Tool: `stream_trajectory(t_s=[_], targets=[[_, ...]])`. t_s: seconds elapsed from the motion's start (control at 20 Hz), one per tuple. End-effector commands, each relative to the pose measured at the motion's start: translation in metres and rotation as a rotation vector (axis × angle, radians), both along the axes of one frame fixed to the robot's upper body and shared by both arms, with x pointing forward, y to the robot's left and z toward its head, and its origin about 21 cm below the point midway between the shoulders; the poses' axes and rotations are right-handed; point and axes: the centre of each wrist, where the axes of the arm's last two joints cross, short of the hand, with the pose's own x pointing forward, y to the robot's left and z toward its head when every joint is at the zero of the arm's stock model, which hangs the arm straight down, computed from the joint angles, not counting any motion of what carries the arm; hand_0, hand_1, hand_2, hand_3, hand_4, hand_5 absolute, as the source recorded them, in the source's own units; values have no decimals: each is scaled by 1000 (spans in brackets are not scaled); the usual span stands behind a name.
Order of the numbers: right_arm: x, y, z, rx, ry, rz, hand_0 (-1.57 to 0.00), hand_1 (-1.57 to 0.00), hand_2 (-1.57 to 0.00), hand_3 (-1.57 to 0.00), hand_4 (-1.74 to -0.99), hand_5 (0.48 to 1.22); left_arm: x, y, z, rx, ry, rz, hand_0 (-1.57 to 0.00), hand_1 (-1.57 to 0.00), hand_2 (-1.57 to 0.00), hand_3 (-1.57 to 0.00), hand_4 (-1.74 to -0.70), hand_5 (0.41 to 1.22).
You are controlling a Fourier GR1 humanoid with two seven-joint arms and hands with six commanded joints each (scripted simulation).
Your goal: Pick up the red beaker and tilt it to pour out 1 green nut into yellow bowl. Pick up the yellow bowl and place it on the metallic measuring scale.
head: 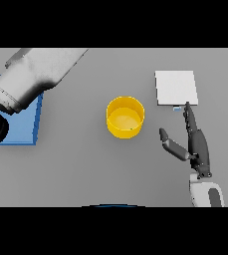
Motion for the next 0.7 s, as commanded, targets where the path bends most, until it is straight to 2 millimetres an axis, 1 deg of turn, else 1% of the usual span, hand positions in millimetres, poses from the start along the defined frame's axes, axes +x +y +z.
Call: stream_trajectory(t_s=[0.0,0.1,0.15,0.2,0.3,0.4,0.45,0.55,0.65], targets=[[-1,2,0,2,-7,10,1,1,1,1,-1193,597,5,12,9,-88,13,42,-1571,-1571,-1535,-1397,-1720,1221],[-3,-1,-3,2,8,2,1,1,1,1,-1199,594,17,50,21,-330,28,167,-1571,-1571,-1548,-1379,-1727,1221],[-1,0,-3,-2,7,4,1,1,1,1,-1209,593,22,69,21,-447,27,251,-1571,-1571,-1553,-1365,-1729,1221],[0,-2,0,6,-2,10,1,1,1,1,-1222,592,26,84,18,-560,39,298,-1571,-1571,-1556,-1360,-1732,1221],[1,-4,-2,0,-5,16,1,1,1,1,-1222,590,29,129,19,-778,57,336,-1571,-1571,-1562,-1383,-1735,1221],[3,-8,-6,-3,-9,25,1,1,1,1,-1220,587,29,161,5,-938,63,386,-1571,-1571,-1565,-1410,-1737,1221],[4,-7,-5,-13,-20,29,1,1,1,1,-1222,586,28,179,0,-1021,58,397,-1571,-1571,-1566,-1426,-1738,1221],[2,-8,-6,-22,-23,29,1,1,1,1,-1223,591,24,202,-17,-1162,18,487,-1571,-1571,-1568,-1414,-1739,1221],[-2,-6,-12,-22,-10,41,1,1,1,1,-1217,599,15,229,-36,-1318,-23,545,-1571,-1571,-1569,-1432,-1740,1221]])
